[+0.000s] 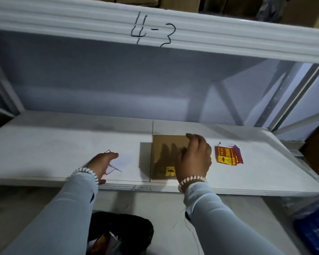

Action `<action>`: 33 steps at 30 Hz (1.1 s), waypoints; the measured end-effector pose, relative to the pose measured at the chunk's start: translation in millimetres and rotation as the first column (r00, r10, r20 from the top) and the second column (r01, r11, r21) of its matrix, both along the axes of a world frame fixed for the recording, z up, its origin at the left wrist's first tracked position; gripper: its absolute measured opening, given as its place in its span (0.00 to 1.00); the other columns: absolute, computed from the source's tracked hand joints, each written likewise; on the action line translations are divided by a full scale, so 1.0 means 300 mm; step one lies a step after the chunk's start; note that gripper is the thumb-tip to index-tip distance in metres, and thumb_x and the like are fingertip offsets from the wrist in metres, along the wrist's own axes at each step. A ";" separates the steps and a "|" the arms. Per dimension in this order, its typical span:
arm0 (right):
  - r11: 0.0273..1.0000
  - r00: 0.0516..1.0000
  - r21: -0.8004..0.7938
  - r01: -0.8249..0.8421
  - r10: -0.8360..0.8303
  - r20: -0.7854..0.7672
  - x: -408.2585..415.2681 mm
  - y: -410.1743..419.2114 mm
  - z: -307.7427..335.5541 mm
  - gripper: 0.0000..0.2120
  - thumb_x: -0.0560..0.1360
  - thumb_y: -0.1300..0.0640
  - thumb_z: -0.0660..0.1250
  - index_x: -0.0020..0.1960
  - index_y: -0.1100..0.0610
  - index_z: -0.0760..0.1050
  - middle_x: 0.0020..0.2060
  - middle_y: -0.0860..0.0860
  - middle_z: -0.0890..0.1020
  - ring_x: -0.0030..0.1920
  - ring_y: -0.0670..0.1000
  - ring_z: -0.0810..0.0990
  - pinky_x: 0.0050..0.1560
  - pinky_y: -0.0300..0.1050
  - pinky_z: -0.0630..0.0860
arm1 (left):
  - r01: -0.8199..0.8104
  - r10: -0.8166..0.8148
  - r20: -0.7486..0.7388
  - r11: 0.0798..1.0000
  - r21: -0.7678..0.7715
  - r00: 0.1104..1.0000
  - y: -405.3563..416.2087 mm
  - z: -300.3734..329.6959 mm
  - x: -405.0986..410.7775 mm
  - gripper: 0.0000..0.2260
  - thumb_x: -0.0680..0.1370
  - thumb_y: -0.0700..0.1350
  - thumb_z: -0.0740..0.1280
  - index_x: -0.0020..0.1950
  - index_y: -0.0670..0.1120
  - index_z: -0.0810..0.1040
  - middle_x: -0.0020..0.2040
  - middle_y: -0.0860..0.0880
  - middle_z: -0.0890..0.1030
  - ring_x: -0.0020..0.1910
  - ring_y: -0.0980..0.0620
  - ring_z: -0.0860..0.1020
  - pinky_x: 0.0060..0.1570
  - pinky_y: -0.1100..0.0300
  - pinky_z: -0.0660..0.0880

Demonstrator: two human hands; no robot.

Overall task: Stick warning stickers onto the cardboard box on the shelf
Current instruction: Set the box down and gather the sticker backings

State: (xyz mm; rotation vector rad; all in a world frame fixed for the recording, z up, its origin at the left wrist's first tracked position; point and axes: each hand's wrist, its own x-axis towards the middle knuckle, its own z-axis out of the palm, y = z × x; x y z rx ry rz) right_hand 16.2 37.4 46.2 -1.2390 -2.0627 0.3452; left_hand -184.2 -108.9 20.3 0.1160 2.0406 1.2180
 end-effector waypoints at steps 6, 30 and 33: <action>0.910 0.902 0.014 -0.415 0.410 0.139 -0.231 -0.247 -0.090 0.21 0.66 0.62 0.63 0.58 0.56 0.76 0.58 0.57 0.78 0.57 0.61 0.74 0.57 0.54 0.75 | -0.014 0.012 -0.036 0.998 -0.061 0.999 -0.099 -0.006 -0.031 0.14 0.77 0.49 0.66 0.59 0.43 0.75 0.55 0.46 0.75 0.51 0.45 0.73 0.49 0.54 0.69; 0.801 0.636 -0.351 -0.485 0.598 0.487 -0.456 -0.291 -0.385 0.24 0.80 0.55 0.52 0.75 0.58 0.58 0.77 0.53 0.58 0.76 0.58 0.55 0.75 0.55 0.54 | 0.408 -0.686 -0.416 0.706 -0.579 0.597 -0.101 -0.183 -0.071 0.24 0.77 0.41 0.57 0.70 0.61 0.71 0.80 0.50 0.56 0.78 0.47 0.57 0.75 0.57 0.53; 0.851 0.816 -0.104 -0.515 0.523 0.246 -0.466 -0.269 -0.355 0.16 0.75 0.59 0.62 0.61 0.59 0.77 0.59 0.57 0.81 0.61 0.60 0.76 0.62 0.48 0.72 | 0.396 -0.695 -0.436 0.699 -0.595 0.572 -0.099 -0.173 -0.068 0.24 0.79 0.39 0.58 0.73 0.54 0.69 0.79 0.50 0.61 0.77 0.49 0.60 0.75 0.59 0.53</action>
